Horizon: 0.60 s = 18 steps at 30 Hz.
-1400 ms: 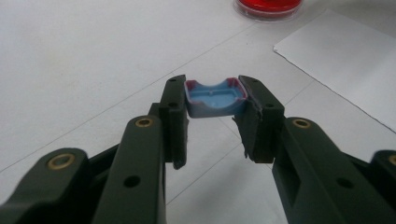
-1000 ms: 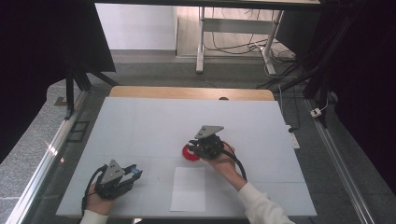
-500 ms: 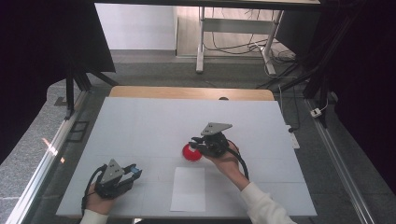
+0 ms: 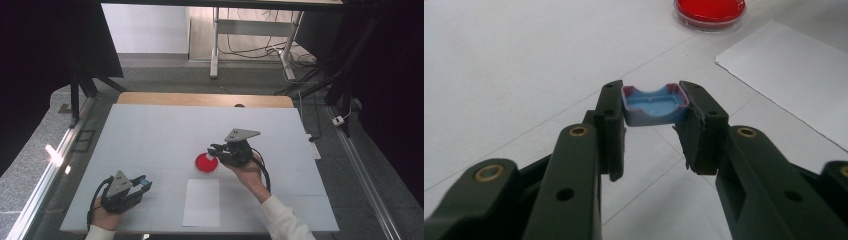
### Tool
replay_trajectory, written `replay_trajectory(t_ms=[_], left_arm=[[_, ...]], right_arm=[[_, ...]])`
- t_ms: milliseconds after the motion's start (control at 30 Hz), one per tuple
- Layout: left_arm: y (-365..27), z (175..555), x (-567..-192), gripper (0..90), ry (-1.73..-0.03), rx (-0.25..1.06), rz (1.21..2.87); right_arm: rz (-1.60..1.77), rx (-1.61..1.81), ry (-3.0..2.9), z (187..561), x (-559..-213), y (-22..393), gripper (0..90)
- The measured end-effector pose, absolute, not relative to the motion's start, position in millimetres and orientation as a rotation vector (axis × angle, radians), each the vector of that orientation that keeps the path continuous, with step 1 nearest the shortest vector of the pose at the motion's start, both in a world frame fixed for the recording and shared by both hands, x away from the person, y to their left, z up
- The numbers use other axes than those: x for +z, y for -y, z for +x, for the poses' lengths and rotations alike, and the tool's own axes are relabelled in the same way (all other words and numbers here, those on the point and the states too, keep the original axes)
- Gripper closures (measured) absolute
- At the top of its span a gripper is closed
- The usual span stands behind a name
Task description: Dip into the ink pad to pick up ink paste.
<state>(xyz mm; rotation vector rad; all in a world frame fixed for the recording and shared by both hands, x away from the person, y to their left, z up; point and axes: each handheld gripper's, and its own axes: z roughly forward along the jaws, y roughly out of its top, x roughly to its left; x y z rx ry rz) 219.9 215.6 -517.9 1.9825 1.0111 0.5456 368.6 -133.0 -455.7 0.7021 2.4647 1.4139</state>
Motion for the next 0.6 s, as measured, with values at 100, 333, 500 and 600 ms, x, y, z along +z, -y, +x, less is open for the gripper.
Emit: replay_trajectory(t_ms=[100, 333, 500, 600], left_arm=[[-215, 219, -518, 64.5, -1.013, 0.549, 1.982], [-214, 220, -518, 64.5, -1.012, 0.553, 1.986], [-214, 221, -518, 64.5, -1.009, 0.551, 1.989], [-213, 222, -518, 64.5, -1.008, 0.55, 1.991]], right_arm=[[0.713, 1.448, -2.447, 366, -451, 138, 75.1], [0.705, 1.482, -2.424, 359, -443, 146, 75.1], [0.697, 1.499, -2.419, 354, -439, 148, 75.1], [0.687, 1.507, -2.418, 351, -437, 149, 75.1]])
